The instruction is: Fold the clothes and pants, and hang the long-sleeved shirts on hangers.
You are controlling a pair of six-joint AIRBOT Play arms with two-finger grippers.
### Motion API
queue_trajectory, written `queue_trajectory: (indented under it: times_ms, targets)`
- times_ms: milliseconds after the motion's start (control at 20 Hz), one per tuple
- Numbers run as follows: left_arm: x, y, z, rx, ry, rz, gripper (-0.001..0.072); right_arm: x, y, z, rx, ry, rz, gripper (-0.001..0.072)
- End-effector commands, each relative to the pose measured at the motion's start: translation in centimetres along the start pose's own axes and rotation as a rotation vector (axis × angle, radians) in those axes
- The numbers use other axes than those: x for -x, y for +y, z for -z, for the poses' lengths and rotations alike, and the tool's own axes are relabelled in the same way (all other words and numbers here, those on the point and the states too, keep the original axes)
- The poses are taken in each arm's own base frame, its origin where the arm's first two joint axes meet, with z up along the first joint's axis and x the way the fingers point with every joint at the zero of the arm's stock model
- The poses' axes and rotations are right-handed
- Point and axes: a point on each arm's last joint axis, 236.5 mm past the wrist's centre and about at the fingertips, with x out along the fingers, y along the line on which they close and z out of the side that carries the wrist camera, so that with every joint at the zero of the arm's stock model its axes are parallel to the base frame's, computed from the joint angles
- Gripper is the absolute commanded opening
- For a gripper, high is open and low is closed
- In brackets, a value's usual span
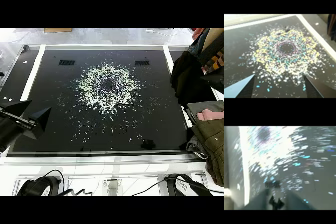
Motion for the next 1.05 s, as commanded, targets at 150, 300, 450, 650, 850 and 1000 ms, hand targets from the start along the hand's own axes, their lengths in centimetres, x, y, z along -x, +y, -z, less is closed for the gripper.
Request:
queue_trajectory:
  times_ms: [150, 300, 450, 650, 850, 1000]
  targets:
    - [0.0, 0.0, 0.0, 0.0, 0.0, 0.0, 0.0692, -4.9, 4.7, 4.5, 0.308, 0.138, 0.071, 0.0025]
    - [0.0, 0.0, 0.0, 0.0, 0.0, 0.0, 0.0692, -6.8, 2.4, 7.7, 0.305, 0.258, 0.25, 0.0025]
    - [0.0, 0.0, 0.0, 0.0, -0.001, 0.0, 0.0693, -9.1, 0.8, 12.2, 0.327, 0.395, 0.363, 0.0025]
    - [0.0, 0.0, 0.0, 0.0, -0.001, 0.0, 0.0692, -12.9, 1.8, 16.4, 0.319, 0.44, 0.337, 0.0026]
    - [0.0, 0.0, 0.0, 0.0, -0.001, 0.0, 0.0692, -14.2, 4.2, 17.5, 0.346, 0.428, 0.251, 0.0026]
    - [0.0, 0.0, 0.0, 0.0, -0.001, 0.0, 0.0692, -14.1, 4.3, 17.7, 0.342, 0.433, 0.244, 0.0026]
